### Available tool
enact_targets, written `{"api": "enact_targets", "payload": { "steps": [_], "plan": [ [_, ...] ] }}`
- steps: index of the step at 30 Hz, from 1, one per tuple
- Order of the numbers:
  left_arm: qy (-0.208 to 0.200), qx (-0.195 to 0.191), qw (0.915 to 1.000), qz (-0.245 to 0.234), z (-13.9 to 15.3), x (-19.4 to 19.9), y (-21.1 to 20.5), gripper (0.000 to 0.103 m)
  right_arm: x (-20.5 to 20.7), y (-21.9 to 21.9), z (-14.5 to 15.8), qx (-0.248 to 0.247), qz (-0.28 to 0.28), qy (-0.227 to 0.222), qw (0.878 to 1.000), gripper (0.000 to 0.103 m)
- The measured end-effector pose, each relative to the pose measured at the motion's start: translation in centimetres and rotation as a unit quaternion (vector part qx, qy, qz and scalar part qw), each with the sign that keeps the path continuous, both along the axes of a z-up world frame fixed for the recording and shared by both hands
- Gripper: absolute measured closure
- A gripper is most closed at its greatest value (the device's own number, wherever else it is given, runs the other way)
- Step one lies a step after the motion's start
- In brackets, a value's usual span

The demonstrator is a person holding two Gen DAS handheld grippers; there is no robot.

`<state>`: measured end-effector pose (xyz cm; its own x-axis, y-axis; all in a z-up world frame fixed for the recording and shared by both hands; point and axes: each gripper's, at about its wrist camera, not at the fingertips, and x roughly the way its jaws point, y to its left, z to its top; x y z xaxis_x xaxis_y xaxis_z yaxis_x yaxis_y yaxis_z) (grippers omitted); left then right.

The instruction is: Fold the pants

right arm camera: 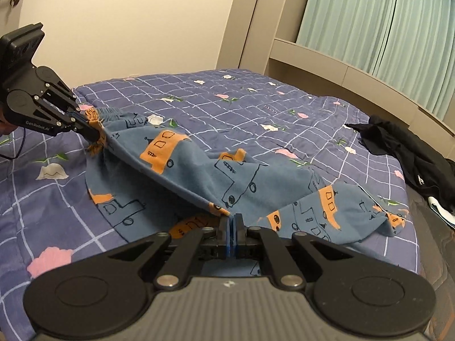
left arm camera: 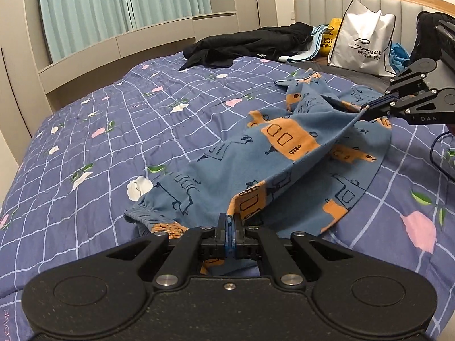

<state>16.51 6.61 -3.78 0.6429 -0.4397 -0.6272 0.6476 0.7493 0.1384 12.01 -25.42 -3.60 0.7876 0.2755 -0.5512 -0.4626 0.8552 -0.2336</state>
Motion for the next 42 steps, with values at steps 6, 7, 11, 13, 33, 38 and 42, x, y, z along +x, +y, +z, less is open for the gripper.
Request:
{"api": "enact_targets", "payload": {
  "steps": [6,7,11,13,33,38,42],
  "plan": [
    [0.005,0.006,0.9999,-0.008,0.1,-1.3,-0.1,0.102,-1.8,0.2,0.9,-0.019,0.016,-0.005,1.000,0.102],
    [0.007,0.011,0.9999,-0.010,-0.2,-1.5,-0.2,0.102,-2.3,0.4,0.8,-0.022,0.018,-0.001,1.000,0.102],
    [0.022,0.020,0.9995,-0.007,-1.8,-1.5,-0.6,0.102,-2.6,0.8,-0.8,-0.031,0.014,0.016,0.999,0.102],
    [0.031,0.022,0.9993,-0.006,-2.1,-1.3,-0.8,0.102,-2.4,1.0,-1.9,-0.028,0.012,0.028,0.999,0.102],
    [0.072,-0.146,0.9867,-0.009,0.1,-0.8,-12.2,0.003,-1.9,-14.4,1.0,0.105,-0.177,0.016,0.978,0.000],
    [0.075,-0.174,0.9811,-0.039,0.1,0.2,-17.4,0.003,1.1,-21.7,0.9,0.149,-0.238,0.050,0.959,0.000],
    [0.087,-0.199,0.9751,-0.046,0.1,1.3,-20.6,0.003,4.2,-26.0,0.3,0.161,-0.274,0.071,0.946,0.000]
  ]
}}
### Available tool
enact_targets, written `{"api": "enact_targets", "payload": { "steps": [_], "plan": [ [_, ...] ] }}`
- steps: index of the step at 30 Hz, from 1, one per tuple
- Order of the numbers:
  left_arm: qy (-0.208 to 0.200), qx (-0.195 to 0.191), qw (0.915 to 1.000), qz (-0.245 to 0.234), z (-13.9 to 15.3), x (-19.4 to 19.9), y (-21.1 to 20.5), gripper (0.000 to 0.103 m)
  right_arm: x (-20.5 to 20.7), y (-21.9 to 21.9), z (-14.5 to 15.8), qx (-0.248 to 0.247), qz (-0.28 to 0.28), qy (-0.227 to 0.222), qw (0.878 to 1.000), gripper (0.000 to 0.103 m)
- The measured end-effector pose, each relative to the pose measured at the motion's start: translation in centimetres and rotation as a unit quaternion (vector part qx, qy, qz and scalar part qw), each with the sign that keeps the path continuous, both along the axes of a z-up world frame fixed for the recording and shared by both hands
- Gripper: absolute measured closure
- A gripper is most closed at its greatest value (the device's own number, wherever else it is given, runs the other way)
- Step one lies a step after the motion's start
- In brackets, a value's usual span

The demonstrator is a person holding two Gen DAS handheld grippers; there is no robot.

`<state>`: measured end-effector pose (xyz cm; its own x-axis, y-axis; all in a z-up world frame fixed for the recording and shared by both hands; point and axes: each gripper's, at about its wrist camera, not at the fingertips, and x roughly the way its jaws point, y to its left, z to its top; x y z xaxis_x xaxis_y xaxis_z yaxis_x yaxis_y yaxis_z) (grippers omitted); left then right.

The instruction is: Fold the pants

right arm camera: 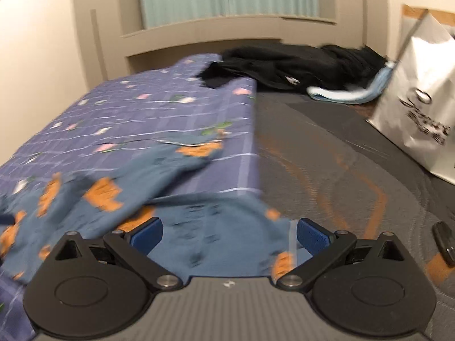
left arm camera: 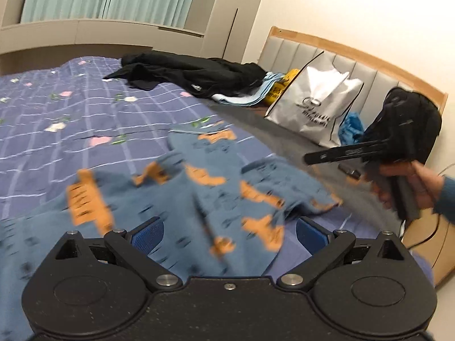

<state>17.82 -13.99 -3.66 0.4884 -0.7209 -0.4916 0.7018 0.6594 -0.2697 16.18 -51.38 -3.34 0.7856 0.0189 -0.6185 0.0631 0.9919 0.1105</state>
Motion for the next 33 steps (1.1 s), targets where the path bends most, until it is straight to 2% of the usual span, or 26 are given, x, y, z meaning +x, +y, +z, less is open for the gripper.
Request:
{"api": "enact_targets", "payload": {
  "steps": [3,6,9,14,18,20,22,28,33],
  "plan": [
    [0.002,-0.006,1.0000,-0.006,0.0,0.5,-1.9,0.003,1.8,-3.7,-1.6,0.039,-0.038,0.027,0.998,0.001],
    [0.004,0.001,0.9999,-0.014,-0.2,0.9,-3.3,0.005,2.9,-6.7,-3.4,0.075,-0.057,0.054,0.994,0.008],
    [0.004,0.012,0.9997,-0.020,-0.5,1.0,-4.0,0.005,3.1,-8.7,-5.0,0.104,-0.067,0.073,0.990,0.019],
    [0.021,0.022,0.9994,-0.014,-1.2,1.6,-4.2,0.007,2.9,-9.8,-6.4,0.107,-0.063,0.084,0.989,0.039],
    [0.030,0.022,0.9993,-0.009,-1.5,1.8,-4.2,0.008,2.8,-9.4,-6.5,0.097,-0.050,0.083,0.991,0.076],
    [0.028,0.022,0.9993,-0.008,-1.5,1.8,-4.2,0.008,2.8,-8.9,-6.3,0.092,-0.041,0.082,0.992,0.089],
    [0.026,0.024,0.9994,-0.008,-1.4,1.7,-4.2,0.008,2.8,-8.2,-5.8,0.067,-0.034,0.077,0.994,0.093],
    [0.023,0.022,0.9995,-0.005,-1.1,1.7,-3.9,0.009,2.8,-6.5,-3.1,-0.043,-0.035,0.047,0.997,0.094],
    [0.030,0.010,0.9995,-0.004,-1.0,1.8,-3.5,0.012,4.1,-5.9,-3.2,-0.062,-0.019,0.073,0.995,0.093]
  ]
}}
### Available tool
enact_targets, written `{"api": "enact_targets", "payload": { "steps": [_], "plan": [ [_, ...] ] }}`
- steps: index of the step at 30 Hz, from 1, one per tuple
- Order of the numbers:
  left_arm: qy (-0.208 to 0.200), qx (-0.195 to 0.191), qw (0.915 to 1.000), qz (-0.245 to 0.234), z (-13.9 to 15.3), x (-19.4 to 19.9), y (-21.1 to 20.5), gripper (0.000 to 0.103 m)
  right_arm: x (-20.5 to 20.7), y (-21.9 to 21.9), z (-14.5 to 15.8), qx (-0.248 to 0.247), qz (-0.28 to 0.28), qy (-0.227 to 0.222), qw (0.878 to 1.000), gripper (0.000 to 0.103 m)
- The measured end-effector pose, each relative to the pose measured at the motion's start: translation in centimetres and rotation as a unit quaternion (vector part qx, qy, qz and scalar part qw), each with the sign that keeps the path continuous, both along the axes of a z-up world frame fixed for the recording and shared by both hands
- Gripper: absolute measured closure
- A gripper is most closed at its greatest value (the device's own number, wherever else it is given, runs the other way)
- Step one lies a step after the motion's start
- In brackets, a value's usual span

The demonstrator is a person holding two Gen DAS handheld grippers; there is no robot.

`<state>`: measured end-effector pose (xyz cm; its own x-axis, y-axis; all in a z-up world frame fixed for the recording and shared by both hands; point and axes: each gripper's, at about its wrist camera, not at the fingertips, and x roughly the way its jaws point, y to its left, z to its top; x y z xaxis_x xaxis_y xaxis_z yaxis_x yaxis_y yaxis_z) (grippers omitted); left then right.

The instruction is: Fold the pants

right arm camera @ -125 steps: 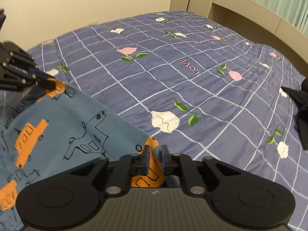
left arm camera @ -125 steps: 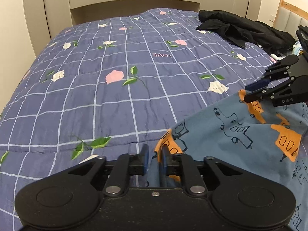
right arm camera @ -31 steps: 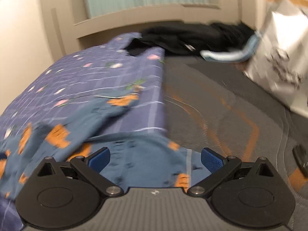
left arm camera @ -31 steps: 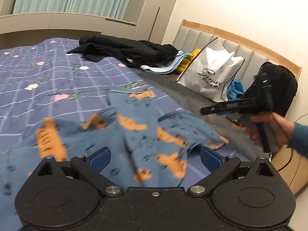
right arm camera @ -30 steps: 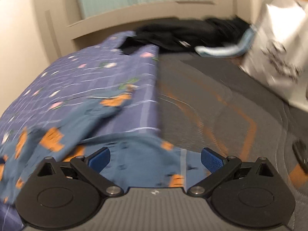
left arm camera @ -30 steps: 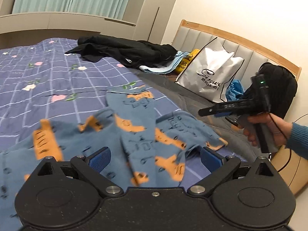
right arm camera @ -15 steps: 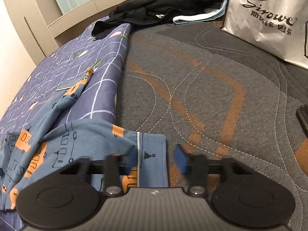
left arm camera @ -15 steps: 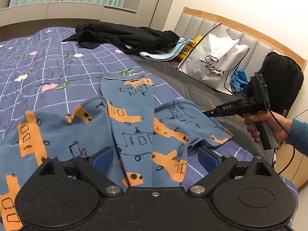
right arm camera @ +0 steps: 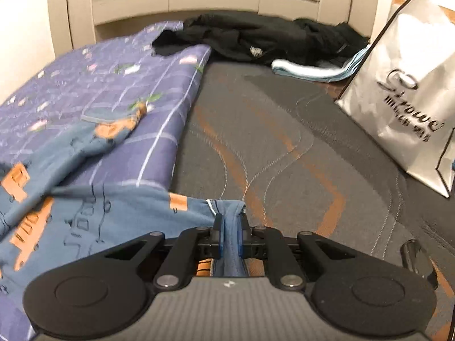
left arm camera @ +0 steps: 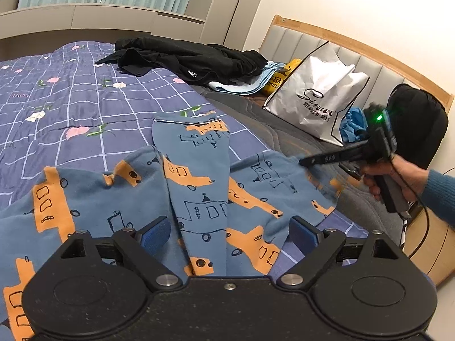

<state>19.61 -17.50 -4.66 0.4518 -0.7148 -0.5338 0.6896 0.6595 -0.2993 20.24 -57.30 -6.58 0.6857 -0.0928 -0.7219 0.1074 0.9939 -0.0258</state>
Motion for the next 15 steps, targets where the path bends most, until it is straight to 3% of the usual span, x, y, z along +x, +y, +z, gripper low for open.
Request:
{"api": "enact_targets", "payload": {
  "steps": [2,4,7,12,15],
  "plan": [
    [0.004,-0.006,1.0000,-0.002,0.0,0.1,-0.1,0.012,0.3,0.0,-0.8,0.013,0.009,0.022,1.000,0.088],
    [0.006,-0.009,0.9999,-0.005,-0.1,0.4,-0.3,0.012,0.3,0.1,-1.1,0.017,0.005,0.027,0.999,0.066],
    [0.017,-0.013,0.9998,0.001,-0.3,1.0,-0.7,0.015,0.4,0.8,0.0,0.006,0.007,0.012,1.000,0.052],
    [0.045,-0.007,0.9985,0.030,-0.6,2.0,-0.9,0.020,3.4,4.3,3.2,0.002,0.058,-0.013,0.998,0.047],
    [0.057,-0.002,0.9968,0.056,-1.0,2.1,-0.5,0.029,6.2,7.1,4.5,0.011,0.099,-0.022,0.995,0.047]
  ]
}}
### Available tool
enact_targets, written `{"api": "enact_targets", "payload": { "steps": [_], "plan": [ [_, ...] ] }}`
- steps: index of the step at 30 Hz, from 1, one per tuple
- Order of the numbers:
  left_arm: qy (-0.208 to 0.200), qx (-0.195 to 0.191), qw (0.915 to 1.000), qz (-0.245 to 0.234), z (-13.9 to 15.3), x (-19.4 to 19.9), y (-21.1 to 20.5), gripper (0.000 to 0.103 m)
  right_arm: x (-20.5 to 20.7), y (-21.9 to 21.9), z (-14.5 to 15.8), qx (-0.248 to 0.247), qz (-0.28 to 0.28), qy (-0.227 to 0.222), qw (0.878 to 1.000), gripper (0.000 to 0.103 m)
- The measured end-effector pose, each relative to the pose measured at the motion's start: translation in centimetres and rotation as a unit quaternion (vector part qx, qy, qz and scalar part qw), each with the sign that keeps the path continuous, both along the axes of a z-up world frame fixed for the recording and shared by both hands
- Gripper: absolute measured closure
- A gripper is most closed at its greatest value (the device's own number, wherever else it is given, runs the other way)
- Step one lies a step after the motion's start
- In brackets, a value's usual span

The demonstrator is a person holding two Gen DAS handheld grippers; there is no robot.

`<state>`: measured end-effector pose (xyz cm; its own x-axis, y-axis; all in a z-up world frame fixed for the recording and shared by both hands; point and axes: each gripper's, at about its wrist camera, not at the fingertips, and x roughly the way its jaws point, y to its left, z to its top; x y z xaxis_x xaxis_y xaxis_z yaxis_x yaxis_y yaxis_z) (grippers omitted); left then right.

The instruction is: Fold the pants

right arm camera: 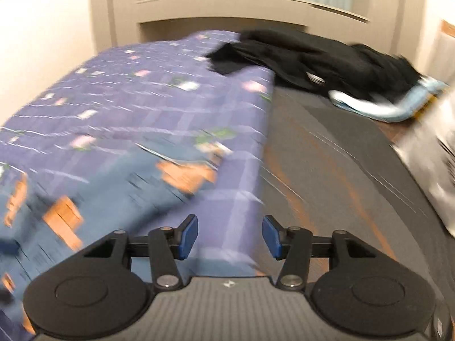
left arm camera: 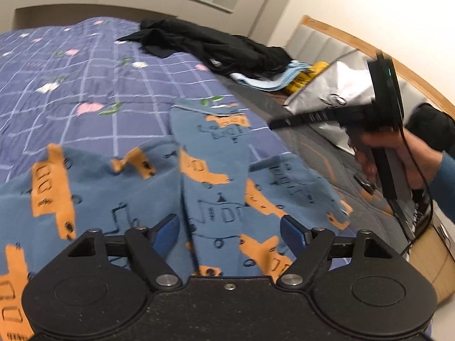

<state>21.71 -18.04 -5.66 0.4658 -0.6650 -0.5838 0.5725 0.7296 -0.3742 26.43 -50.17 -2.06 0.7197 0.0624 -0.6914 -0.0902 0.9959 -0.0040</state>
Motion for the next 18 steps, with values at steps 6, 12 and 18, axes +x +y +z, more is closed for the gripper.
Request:
{"api": "enact_targets", "payload": {
  "steps": [6,12,18],
  "plan": [
    [0.052,0.005,0.9974,0.050,-1.3,0.0,0.4,0.063,6.5,7.5,0.8,-0.005,0.074,0.008,0.997,0.049],
    [0.074,-0.016,0.9940,0.080,-1.4,0.2,1.0,0.089,12.1,12.6,-0.4,-0.012,0.067,0.048,0.996,0.051],
    [0.063,-0.020,0.9941,0.087,-0.7,-0.2,0.9,0.102,15.0,14.6,-3.0,-0.058,0.029,0.106,0.992,0.052]
  ]
}}
